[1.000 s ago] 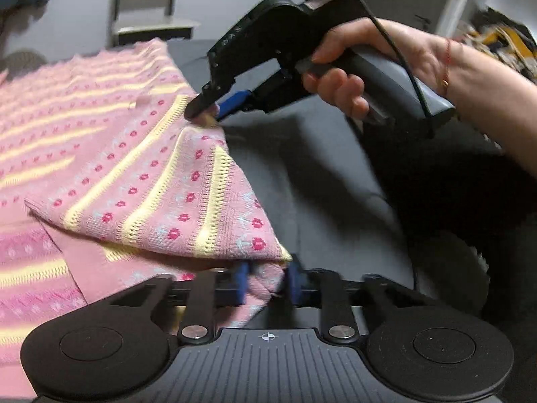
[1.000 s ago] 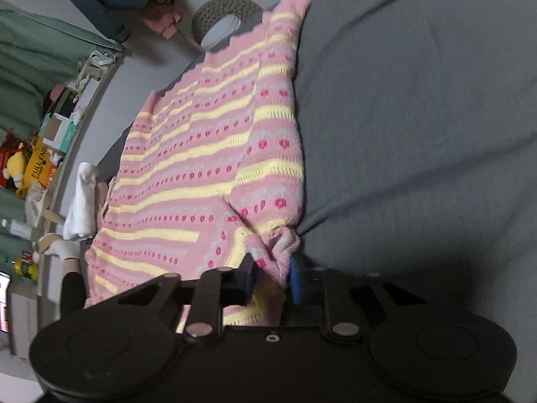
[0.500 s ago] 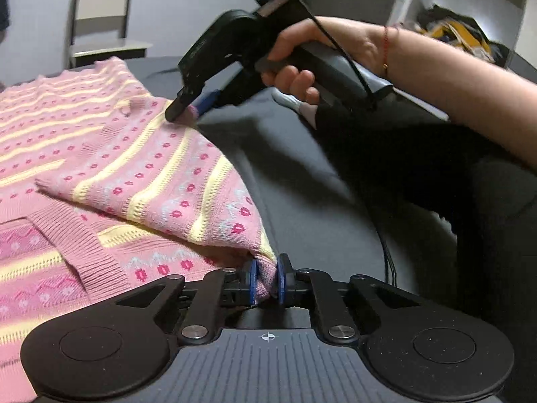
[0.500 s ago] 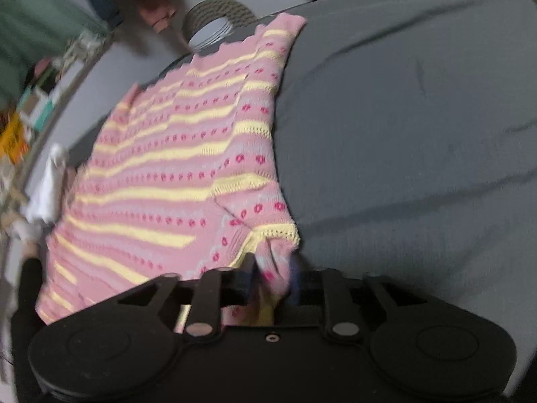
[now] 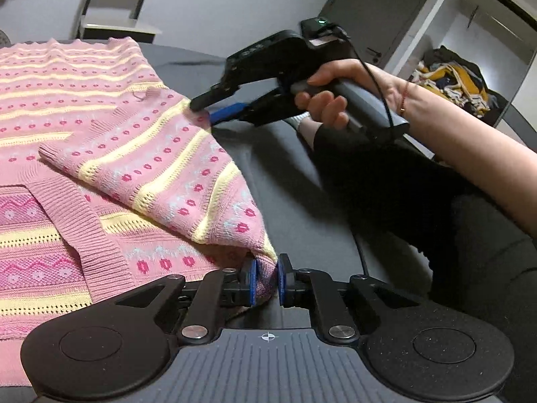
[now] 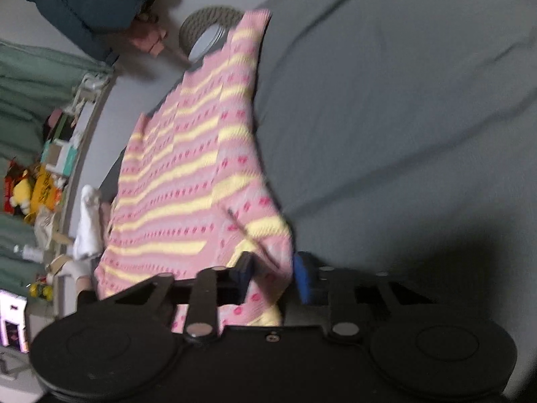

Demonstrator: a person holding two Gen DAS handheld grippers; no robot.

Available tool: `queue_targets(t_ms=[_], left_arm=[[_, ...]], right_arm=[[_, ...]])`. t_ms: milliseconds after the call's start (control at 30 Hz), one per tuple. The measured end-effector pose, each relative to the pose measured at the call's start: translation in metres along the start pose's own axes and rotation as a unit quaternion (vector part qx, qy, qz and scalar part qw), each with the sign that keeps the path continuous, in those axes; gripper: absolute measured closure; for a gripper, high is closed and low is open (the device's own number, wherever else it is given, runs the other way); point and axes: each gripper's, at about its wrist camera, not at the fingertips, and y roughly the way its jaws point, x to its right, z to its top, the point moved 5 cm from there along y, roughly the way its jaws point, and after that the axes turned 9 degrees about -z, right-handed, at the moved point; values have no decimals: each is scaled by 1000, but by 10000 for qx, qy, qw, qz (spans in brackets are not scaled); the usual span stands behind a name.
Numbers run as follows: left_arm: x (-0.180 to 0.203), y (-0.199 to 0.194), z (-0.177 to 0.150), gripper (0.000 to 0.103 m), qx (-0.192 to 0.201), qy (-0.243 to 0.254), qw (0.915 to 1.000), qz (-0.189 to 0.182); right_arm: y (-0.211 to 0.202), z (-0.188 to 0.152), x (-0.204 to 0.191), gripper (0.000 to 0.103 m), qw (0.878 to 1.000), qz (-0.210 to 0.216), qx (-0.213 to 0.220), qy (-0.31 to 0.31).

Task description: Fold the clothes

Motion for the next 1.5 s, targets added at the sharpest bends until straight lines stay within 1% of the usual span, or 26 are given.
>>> queue_targets(t_ms=[33,167,233,300,400,467,533,567,600,633,733,767,800,867,900,933,1000,1067,1100,1167,1200,1233,1333,1367,1433,1500], left_arm=[[2,0,0,93,-20,76,10000,-20],[15,1,1,93,-104,634,9979,-53],[20,7,-2,93,-262,830,9962,-1],[19,12,-5,93,-287,842,9960,67],[21,10,-2,92,-226,867,9958,210],[25,4,-2,81,-299,866,9955,256],[28,-4,-2,51,-380,810,9958,212],[29,-13,-1,43,-370,730,9965,177],[29,-22,0,30,-345,658,9971,156],[28,-35,1,22,-240,630,9975,210],[18,-84,12,20,220,645,9960,579],[11,-99,17,20,338,644,9942,798],[1,-117,22,20,476,650,9903,1135],[-23,-150,31,20,723,666,9757,1957],[-35,-168,33,19,875,634,9643,2418],[-47,-187,34,19,1025,594,9511,2852],[-68,-224,33,19,1345,354,9282,3451],[-92,-263,26,19,1733,-209,9020,3949],[-106,-282,20,19,1896,-568,8884,4143],[-138,-318,6,19,2081,-1396,8566,4511],[-154,-335,-3,19,2120,-1839,8386,4668],[-170,-352,-12,19,2163,-2238,8234,4745],[-206,-395,-40,19,2437,-3271,7801,4743],[-219,-406,-49,19,2489,-3618,7685,4654],[-241,-421,-63,20,2656,-4108,7521,4417],[-260,-426,-65,20,2820,-4392,7503,4056]], right_arm=[[1,-1,-3,89,9999,-65,37,-80],[-21,2,-22,90,9915,-779,759,-708],[-18,-4,-30,90,9844,-1145,738,-1109],[-9,-10,-33,90,9769,-1494,647,-1384],[-5,-10,-30,86,9775,-1585,655,-1225],[-11,-11,-30,70,9767,-1634,737,-1176],[-19,-14,-32,64,9710,-1813,939,-1241],[-24,-16,-34,61,9669,-1926,1061,-1294],[-28,-19,-37,60,9619,-2035,1195,-1380],[-30,-21,-45,58,9553,-2134,1352,-1538],[-30,-32,-80,49,9335,-2266,1724,-2180],[-29,-38,-97,48,9264,-2168,1851,-2460],[-27,-46,-117,47,9215,-1965,1936,-2732],[-20,-61,-155,43,9154,-1523,1973,-3160],[-14,-69,-175,40,9151,-1286,1903,-3314],[-7,-79,-195,33,9159,-1042,1780,-3443],[11,-101,-226,30,9206,-713,1532,-3521],[27,-124,-257,30,9209,-420,1322,-3642],[35,-139,-272,30,9132,-376,1330,-3833],[50,-169,-302,30,8944,-309,1361,-4250],[58,-183,-317,30,8777,-335,1423,-4564],[66,-197,-332,30,8599,-360,1484,-4871],[91,-240,-376,30,7998,-433,1653,-5754],[99,-254,-390,30,7776,-456,1706,-6034],[116,-282,-420,30,7303,-501,1804,-6570],[133,-308,-448,32,6838,-542,1885,-7028]])
